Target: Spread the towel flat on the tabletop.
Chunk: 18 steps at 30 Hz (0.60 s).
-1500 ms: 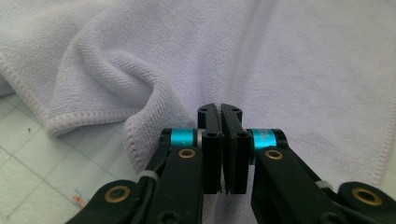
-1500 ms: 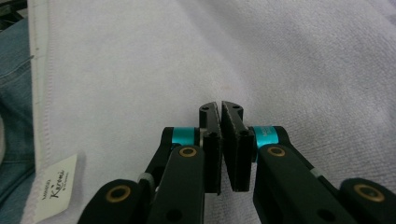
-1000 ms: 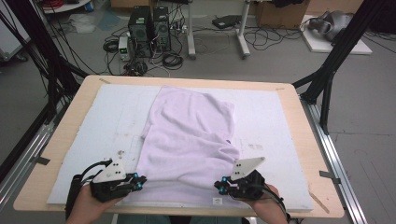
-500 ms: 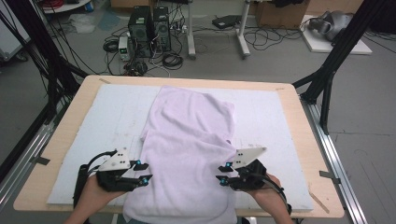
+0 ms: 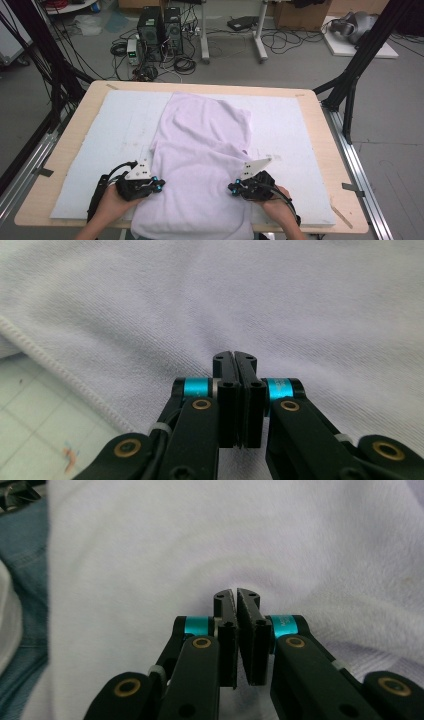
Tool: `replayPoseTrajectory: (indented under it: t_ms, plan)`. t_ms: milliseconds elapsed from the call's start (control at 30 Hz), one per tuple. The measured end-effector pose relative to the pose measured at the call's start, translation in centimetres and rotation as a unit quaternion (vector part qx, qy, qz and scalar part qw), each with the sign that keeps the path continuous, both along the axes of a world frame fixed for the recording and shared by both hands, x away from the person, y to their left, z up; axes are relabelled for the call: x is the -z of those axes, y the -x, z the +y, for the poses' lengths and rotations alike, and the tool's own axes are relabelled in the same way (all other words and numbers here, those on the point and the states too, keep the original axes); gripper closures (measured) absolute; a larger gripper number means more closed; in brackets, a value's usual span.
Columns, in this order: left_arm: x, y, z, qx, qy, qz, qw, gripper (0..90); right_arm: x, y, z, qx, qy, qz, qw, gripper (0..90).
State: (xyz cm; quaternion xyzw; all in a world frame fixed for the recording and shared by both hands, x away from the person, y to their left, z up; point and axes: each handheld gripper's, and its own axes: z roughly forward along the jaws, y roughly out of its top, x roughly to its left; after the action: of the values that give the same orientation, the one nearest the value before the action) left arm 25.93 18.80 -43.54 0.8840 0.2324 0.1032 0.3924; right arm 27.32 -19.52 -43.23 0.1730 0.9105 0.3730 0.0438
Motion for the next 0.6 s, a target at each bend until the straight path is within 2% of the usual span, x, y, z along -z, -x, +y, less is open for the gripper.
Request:
replayPoseTrajectory:
  t_ms: [167, 233, 300, 367, 433, 467, 600]
  plan:
    - [-1.2, 2.5, 1.8, -0.001, 0.022, 0.002, 0.9997, 88.1, -1.4, 1.7, 0.1, -0.018, -0.012, -0.014, 0.9997, 86.9]
    - [-1.6, 3.6, 2.4, 0.0, 0.023, 0.001, 0.9997, 88.1, -1.8, 2.5, 0.1, -0.027, -0.016, -0.009, 0.9995, 86.9]
    - [-2.2, 4.7, 3.0, 0.008, 0.034, 0.005, 0.9994, 88.1, -2.3, 3.3, -0.1, -0.042, -0.033, -0.003, 0.9986, 86.0]
    - [-2.7, 5.4, 3.2, 0.02, 0.044, 0.009, 0.9988, 86.7, -2.9, 4.1, -0.4, -0.06, -0.062, -0.001, 0.9963, 79.2]
    - [-2.9, 5.1, 3.1, 0.017, 0.042, 0.009, 0.9989, 72.7, -3.6, 4.3, -0.9, -0.044, -0.062, -0.018, 0.9969, 74.9]
    - [-2.9, 4.7, 3.0, 0.014, 0.038, 0.004, 0.9992, 69.2, -3.7, 4.0, -1.2, -0.034, -0.054, -0.027, 0.9976, 73.3]
    - [-1.8, 2.5, 2.0, 0.002, 0.029, -0.002, 0.9996, 63.6, -2.6, 2.4, -2.0, 0.008, -0.028, -0.025, 0.9993, 68.8]
